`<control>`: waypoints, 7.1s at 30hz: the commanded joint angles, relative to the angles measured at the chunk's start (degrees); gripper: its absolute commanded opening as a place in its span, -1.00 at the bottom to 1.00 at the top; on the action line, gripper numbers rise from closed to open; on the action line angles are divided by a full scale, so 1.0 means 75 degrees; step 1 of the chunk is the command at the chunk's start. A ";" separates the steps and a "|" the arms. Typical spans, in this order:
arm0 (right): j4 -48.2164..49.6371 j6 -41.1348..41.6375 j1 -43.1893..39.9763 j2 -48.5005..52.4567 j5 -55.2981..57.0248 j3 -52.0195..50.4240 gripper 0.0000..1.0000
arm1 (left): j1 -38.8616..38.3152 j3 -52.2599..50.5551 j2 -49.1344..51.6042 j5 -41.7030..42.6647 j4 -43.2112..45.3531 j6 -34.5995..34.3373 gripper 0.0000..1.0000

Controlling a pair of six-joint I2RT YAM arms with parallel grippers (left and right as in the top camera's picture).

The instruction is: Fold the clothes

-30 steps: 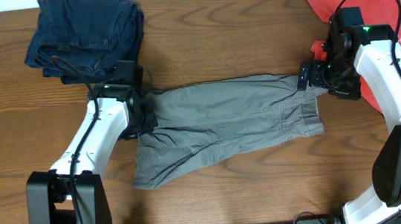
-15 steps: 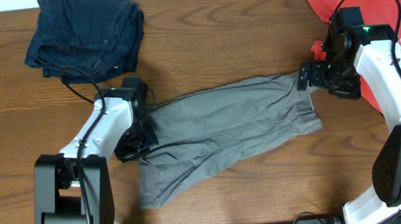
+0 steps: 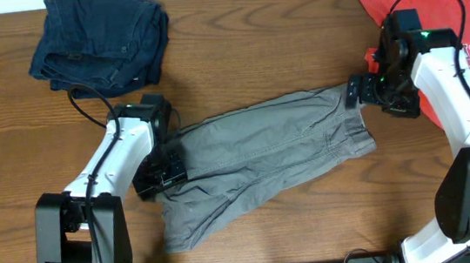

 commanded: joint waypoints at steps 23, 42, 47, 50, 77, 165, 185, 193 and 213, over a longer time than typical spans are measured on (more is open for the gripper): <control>0.1157 0.0268 0.1550 -0.0015 -0.0402 -0.1842 -0.98 | -0.0883 -0.0085 0.0009 0.0143 0.1722 -0.0044 -0.88; 0.3780 0.0565 0.1571 -0.0015 -0.0481 -0.3235 -0.97 | -0.1265 -0.0533 0.0210 0.0064 0.2483 -0.0044 -0.88; 0.3783 0.0568 0.1571 -0.0015 -0.0481 -0.3235 -0.97 | -0.1463 -0.0714 0.0210 0.0064 0.2349 -0.0044 -0.88; 0.3783 0.0568 0.1571 -0.0015 -0.0481 -0.3235 -0.98 | -0.1469 -0.0740 0.0210 0.0061 0.2355 -0.0076 -0.88; 0.4336 0.0650 0.1571 -0.0015 -0.0510 -0.3238 -0.97 | -0.0548 -0.0828 0.0216 -0.2002 0.6298 0.0294 -0.88; 0.6560 0.0530 0.2256 0.1859 -0.0560 0.0035 -0.97 | 0.0204 0.1521 -0.0268 0.0064 0.1731 0.1568 -0.74; 0.5942 0.0367 0.2119 0.1443 -0.0933 0.0035 0.08 | -0.0140 -0.0195 -0.0487 -0.0093 0.1950 0.0638 -0.49; 0.5796 0.0236 0.2098 0.1443 -0.0933 0.0035 0.12 | -0.0140 -0.0813 -0.0484 -0.0341 0.3177 0.0525 -0.41; 0.5788 0.0239 0.2066 0.1440 -0.0930 0.0035 0.13 | -0.0140 -0.0577 -0.0586 -0.0341 0.4095 0.0417 -0.88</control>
